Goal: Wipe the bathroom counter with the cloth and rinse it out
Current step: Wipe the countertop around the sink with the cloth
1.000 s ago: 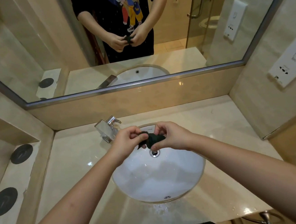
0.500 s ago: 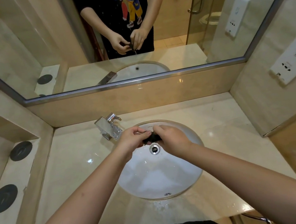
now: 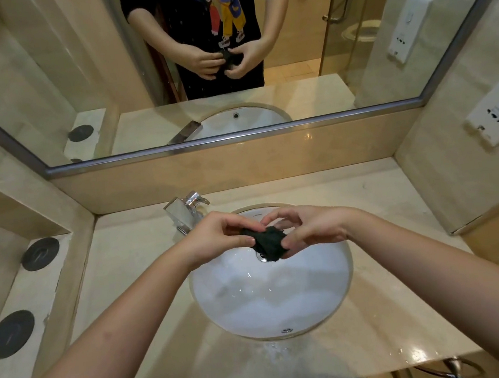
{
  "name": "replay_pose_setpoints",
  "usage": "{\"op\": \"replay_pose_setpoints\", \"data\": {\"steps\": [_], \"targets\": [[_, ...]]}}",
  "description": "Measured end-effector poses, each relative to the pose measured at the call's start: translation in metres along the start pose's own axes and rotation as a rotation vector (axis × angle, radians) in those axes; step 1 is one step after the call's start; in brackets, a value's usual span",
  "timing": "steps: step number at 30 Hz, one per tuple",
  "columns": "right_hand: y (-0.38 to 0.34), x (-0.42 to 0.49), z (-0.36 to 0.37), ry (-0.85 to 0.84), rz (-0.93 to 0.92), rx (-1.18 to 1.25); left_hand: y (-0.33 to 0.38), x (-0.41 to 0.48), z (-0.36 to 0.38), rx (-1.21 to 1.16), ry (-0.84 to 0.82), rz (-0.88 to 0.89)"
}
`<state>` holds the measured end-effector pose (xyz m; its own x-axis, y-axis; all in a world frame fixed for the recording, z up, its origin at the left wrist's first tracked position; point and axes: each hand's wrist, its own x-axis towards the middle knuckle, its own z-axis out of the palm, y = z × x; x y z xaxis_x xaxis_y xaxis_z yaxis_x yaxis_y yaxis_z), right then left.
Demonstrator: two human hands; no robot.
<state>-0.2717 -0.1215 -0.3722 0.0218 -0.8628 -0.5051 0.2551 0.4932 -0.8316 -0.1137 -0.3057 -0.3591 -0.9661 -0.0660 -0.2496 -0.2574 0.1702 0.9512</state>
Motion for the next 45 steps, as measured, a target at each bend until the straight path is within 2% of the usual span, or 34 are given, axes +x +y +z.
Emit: {"op": "replay_pose_setpoints", "data": {"steps": [3,7,11,16,19,22,27,30,34,39,41,43,45], "targets": [[-0.007,0.002,0.009,0.044,0.023,-0.277,-0.004,0.002,-0.002,0.008,0.008,0.006],[-0.008,0.010,0.022,0.214,0.037,-0.432,-0.007,0.005,0.001,0.086,0.124,-0.013],[-0.009,0.015,0.039,0.470,-0.038,-0.593,-0.011,0.016,0.008,0.644,0.069,0.000],[0.002,0.026,0.041,0.637,-0.187,-1.084,-0.013,0.026,0.019,0.801,0.157,-0.132],[0.025,0.043,0.038,0.793,-0.348,-1.281,-0.014,0.033,0.026,0.908,0.194,-0.206],[0.037,0.046,0.032,0.843,-0.447,-1.427,-0.011,0.037,0.036,0.849,0.152,-0.297],[0.052,0.051,0.024,0.938,-0.588,-1.504,-0.010,0.031,0.039,0.484,0.182,-0.416],[0.048,0.046,0.019,0.846,-0.548,-1.389,-0.013,0.025,0.035,0.447,0.111,-0.325],[0.017,0.024,0.016,0.427,-0.120,-0.929,-0.023,0.019,0.021,0.486,-0.015,-0.225],[0.003,0.011,0.012,0.144,0.082,-0.462,-0.010,0.014,0.014,0.601,-0.099,-0.024],[0.000,0.010,0.013,0.086,0.094,-0.439,-0.003,0.014,0.011,0.722,-0.063,0.051],[-0.002,0.013,0.015,0.067,0.096,-0.533,-0.001,0.014,0.010,0.867,-0.024,0.088],[-0.002,0.015,0.017,0.079,0.118,-0.628,-0.004,0.011,0.010,1.069,-0.055,0.092]]}}
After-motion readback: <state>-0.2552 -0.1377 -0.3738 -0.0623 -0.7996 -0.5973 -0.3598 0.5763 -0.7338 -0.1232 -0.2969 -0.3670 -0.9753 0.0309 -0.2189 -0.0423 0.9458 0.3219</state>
